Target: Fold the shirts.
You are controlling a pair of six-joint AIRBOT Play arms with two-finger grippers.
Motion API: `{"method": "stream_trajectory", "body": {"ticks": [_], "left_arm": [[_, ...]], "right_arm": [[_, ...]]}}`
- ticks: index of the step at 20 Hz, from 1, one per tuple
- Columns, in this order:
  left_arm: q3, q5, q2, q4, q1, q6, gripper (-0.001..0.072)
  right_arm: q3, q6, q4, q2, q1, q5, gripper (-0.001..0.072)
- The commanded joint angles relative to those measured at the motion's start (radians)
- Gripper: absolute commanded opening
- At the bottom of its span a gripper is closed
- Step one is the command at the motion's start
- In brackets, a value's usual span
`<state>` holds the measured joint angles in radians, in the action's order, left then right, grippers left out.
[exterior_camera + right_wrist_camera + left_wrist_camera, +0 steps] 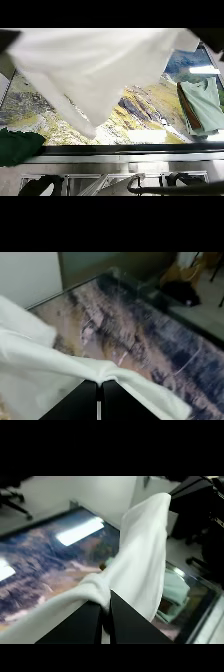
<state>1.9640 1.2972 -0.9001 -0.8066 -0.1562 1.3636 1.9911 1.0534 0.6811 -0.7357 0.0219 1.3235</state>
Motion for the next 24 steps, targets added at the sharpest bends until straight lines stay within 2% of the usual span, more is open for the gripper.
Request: {"method": "stream_trajectory", "body": {"ticks": [1,6,8,11,14,15,16,17,18,22,24], "left_arm": [[0.100,-0.007,0.001,-0.082,0.025,0.045,0.0010],[-0.135,0.051,-0.187,-0.087,-0.006,0.039,0.0012],[-0.265,0.058,-0.312,-0.091,-0.033,-0.006,0.0014],[-0.423,0.011,-0.532,-0.091,-0.048,-0.073,0.0014],[-0.478,-0.052,-0.758,-0.081,-0.023,-0.076,0.0018],[-0.459,-0.045,-0.823,-0.080,-0.003,-0.076,0.0144],[-0.426,-0.020,-0.873,-0.080,0.012,-0.076,0.0584],[-0.377,0.022,-0.916,-0.081,0.033,-0.069,0.0674],[-0.321,0.074,-0.946,-0.085,0.058,-0.069,0.0674],[-0.175,0.327,-0.955,-0.092,0.163,-0.049,0.0673],[-0.260,0.338,-0.882,-0.093,0.211,-0.047,0.0673]], "right_arm": [[0.121,0.001,0.112,-0.013,0.003,-0.040,0.0019],[-0.023,0.002,0.078,-0.217,0.003,0.000,0.0020],[-0.128,0.012,0.075,-0.343,-0.007,0.004,0.0020],[-0.279,0.011,0.075,-0.566,-0.021,-0.023,0.0020],[-0.332,0.019,0.072,-0.787,-0.029,-0.048,0.0021],[-0.331,0.033,0.057,-0.838,-0.027,-0.049,0.0029],[-0.331,0.036,0.039,-0.864,-0.024,-0.051,0.0149],[-0.329,0.042,0.033,-0.872,-0.021,-0.060,0.0345],[-0.324,0.046,0.033,-0.864,-0.018,-0.061,0.0379],[-0.322,0.115,0.073,-0.735,0.054,0.045,0.0379],[-0.367,0.149,0.130,-0.645,0.091,0.122,0.0378]]}}
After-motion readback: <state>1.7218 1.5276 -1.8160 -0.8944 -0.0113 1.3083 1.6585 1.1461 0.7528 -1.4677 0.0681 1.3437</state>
